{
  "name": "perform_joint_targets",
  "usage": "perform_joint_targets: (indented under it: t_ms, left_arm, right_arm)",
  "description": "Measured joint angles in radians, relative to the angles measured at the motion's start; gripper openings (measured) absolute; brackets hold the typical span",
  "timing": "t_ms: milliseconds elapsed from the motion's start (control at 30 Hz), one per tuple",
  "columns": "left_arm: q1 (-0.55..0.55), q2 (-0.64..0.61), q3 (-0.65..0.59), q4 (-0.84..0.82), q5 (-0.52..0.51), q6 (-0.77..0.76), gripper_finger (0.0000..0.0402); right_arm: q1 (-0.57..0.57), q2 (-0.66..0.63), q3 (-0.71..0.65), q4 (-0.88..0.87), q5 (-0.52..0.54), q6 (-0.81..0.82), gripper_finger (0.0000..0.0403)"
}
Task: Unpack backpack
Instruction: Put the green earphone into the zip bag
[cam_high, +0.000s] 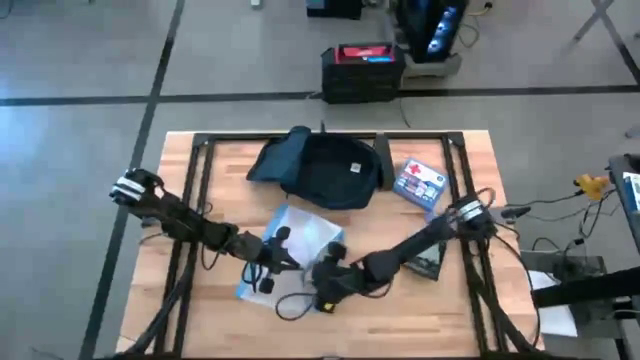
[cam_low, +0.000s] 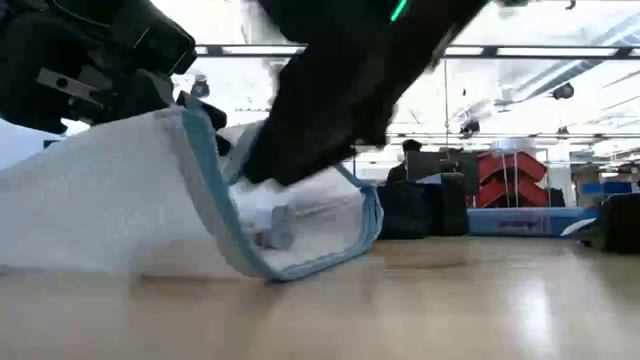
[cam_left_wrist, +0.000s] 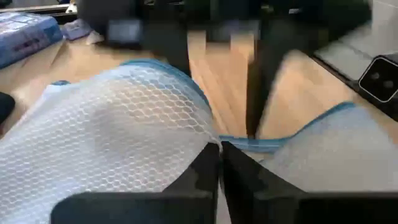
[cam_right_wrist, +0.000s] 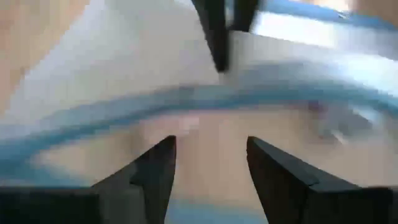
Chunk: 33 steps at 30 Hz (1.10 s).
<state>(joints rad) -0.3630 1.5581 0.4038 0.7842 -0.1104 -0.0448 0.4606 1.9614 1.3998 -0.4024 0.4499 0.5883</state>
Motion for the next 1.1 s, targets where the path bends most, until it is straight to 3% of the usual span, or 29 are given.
perform_joint_targets:
  t_ms: [133,300,400,533,833,1100]
  left_arm:
    - [0.000,0.000,0.000,0.001,0.000,0.000,0.0000]
    - [0.000,0.000,0.000,0.005,-0.002,-0.001,0.0000]
    - [0.000,0.000,0.005,0.006,-0.003,-0.001,0.0000]
    - [0.000,0.000,0.006,0.006,-0.003,-0.001,0.0000]
    - [0.000,0.000,0.006,0.006,-0.003,-0.001,0.0000]
    - [0.000,0.000,0.006,0.006,-0.002,-0.001,0.0000]
  right_arm:
    - [0.068,-0.100,-0.006,-0.401,0.007,0.311,0.0181]
    - [0.167,-0.214,-0.017,-0.945,-0.002,0.938,0.0181]
    - [0.225,-0.283,-0.037,-1.138,-0.058,1.245,0.0181]
    - [0.276,-0.381,-0.100,-1.126,-0.120,1.384,0.0181]
    - [0.226,-0.548,-0.310,-1.003,-0.217,1.383,0.0181]
    - [0.151,-0.724,-0.596,-0.690,-0.249,1.374,0.0181]
